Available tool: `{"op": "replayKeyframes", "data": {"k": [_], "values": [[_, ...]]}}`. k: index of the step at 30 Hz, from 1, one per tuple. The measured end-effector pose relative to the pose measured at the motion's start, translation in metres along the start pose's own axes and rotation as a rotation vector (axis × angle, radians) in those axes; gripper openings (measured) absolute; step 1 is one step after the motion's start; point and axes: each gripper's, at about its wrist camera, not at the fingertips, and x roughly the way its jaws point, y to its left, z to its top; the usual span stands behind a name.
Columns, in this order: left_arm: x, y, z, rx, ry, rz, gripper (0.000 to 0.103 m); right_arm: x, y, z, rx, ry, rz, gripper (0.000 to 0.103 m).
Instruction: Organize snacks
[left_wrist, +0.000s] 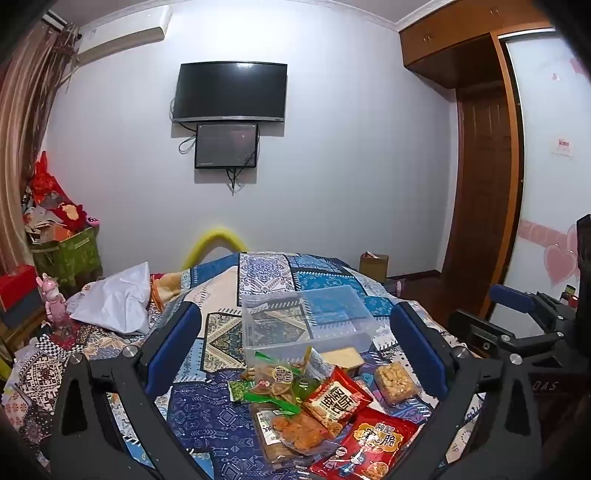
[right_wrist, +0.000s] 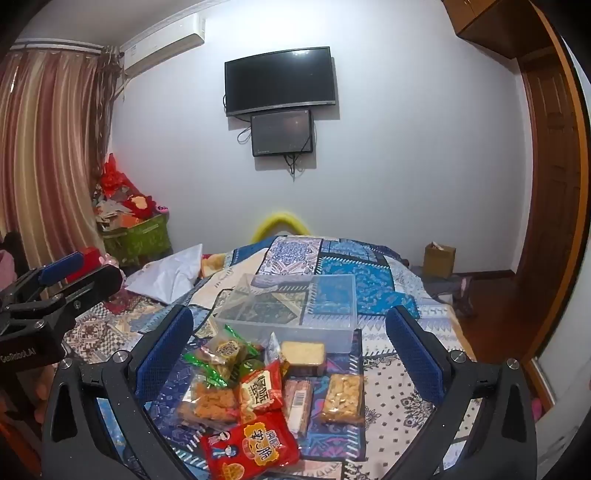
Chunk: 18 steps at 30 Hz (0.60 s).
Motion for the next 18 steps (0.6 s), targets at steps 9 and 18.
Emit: {"op": "replayKeyframes", "data": {"k": [9, 18], "values": [[0.011, -0.007, -0.010, 0.001, 0.031, 0.002, 0.103, -0.003, -0.002, 0.001, 0.009, -0.017, 0.003, 0.103], [0.017, -0.007, -0.013, -0.009, 0.049, -0.019, 0.103, -0.008, -0.004, 0.001, 0.025, -0.037, 0.016, 0.103]]}}
